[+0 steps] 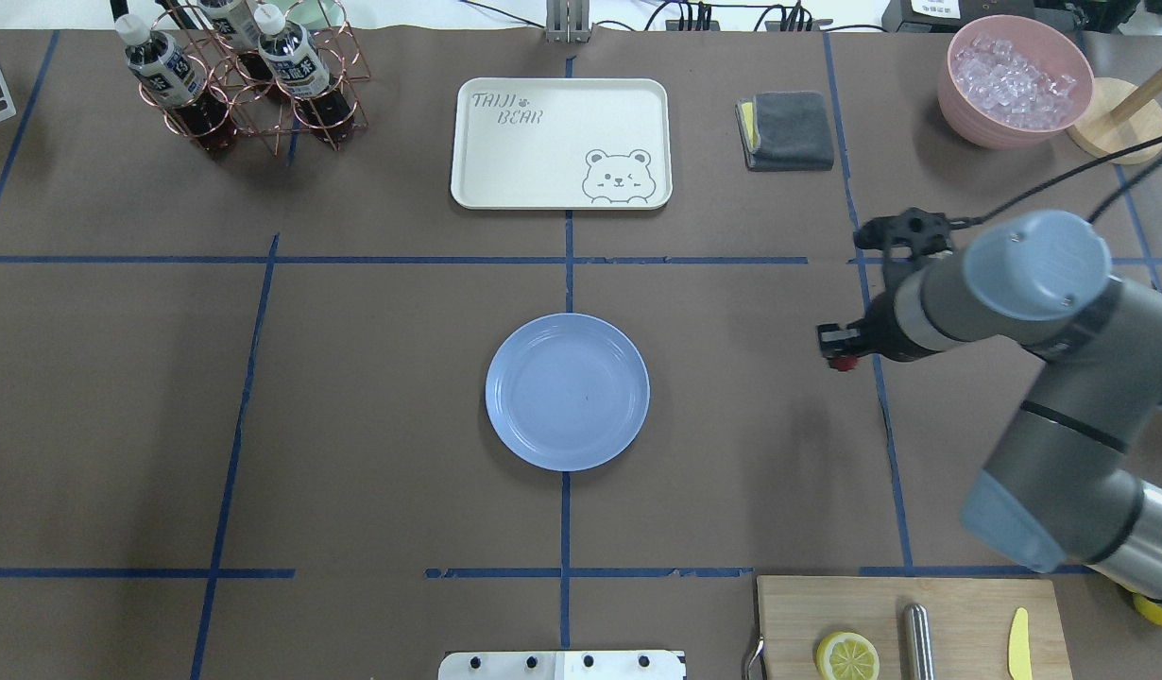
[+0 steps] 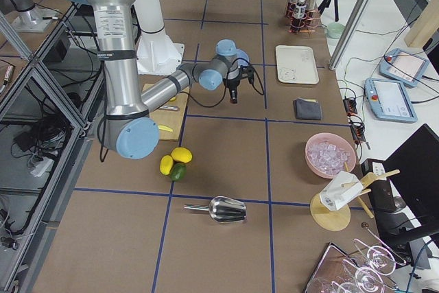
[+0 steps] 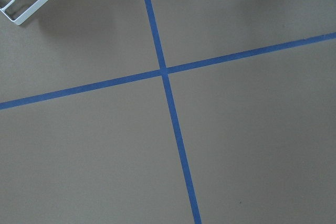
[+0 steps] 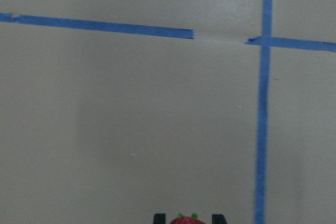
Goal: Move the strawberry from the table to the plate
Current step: 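Carry the strawberry with the right gripper over the plate and release it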
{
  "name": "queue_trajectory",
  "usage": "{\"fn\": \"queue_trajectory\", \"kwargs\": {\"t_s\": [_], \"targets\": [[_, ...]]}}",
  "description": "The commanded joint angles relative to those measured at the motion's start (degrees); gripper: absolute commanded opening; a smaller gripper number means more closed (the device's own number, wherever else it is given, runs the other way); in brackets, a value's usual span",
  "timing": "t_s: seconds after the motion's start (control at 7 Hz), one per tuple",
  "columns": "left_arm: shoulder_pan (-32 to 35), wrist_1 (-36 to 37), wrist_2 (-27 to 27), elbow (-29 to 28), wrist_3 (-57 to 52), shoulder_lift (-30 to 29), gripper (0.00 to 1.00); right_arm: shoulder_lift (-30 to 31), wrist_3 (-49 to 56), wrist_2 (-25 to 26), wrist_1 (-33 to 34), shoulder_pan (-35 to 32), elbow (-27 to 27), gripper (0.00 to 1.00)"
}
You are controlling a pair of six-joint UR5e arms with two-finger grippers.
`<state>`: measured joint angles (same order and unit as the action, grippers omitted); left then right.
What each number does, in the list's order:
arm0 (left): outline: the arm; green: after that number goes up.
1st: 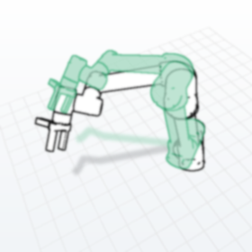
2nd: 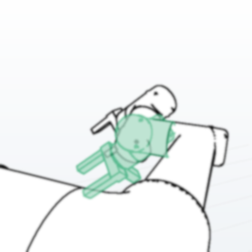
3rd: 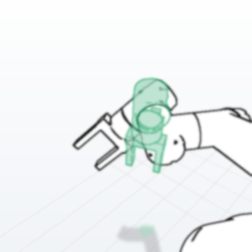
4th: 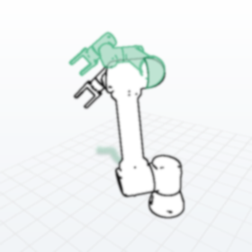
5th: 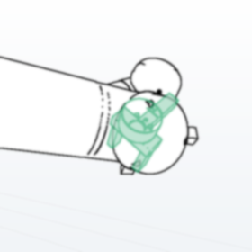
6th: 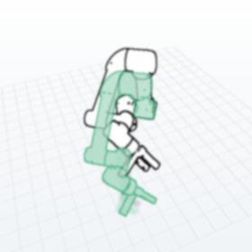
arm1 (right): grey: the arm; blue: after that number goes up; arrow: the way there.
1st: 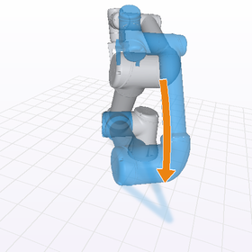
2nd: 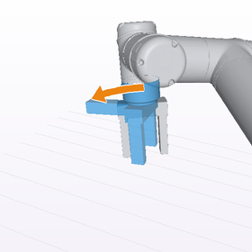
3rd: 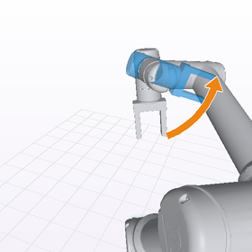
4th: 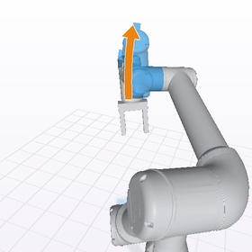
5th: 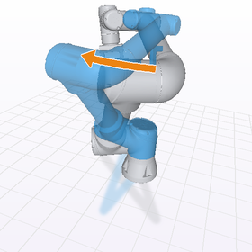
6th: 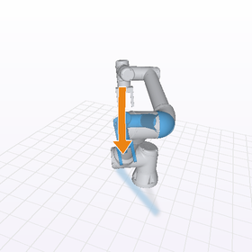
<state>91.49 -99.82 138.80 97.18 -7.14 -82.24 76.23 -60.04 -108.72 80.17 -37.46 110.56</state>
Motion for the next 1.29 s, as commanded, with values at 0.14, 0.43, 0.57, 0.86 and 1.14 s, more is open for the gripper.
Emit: {"fn": "queue_trajectory", "kwargs": {"t_s": [0.14, 0.43, 0.57, 0.86, 1.14], "targets": [[0.0, 0.5, -0.46, -0.76, -0.06, 0.32, 1.0, -21.42, -11.47, 4.2, 17.11, 7.3, -3.48, 0.0], [0.0, 0.59, -0.47, -0.59, -0.15, 0.41, 1.0, -29.87, -17.62, 9.46, 16.86, 11.78, -13.56, 0.0], [0.09, 0.59, -0.47, -0.24, -0.15, 0.5, 1.0, -33.3, -19.92, 11.4, 16.68, 13.45, -19.44, 0.0], [0.09, 0.59, -0.47, -0.24, -0.06, 0.59, 1.0, -34.04, -21.42, 14.4, 10.92, 16.01, -24.31, 0.0], [0.09, 0.68, -0.47, -0.24, -0.06, 0.5, 1.0, -34.04, -21.87, 14.59, 10.35, 16.19, -26.01, 0.0]]}}
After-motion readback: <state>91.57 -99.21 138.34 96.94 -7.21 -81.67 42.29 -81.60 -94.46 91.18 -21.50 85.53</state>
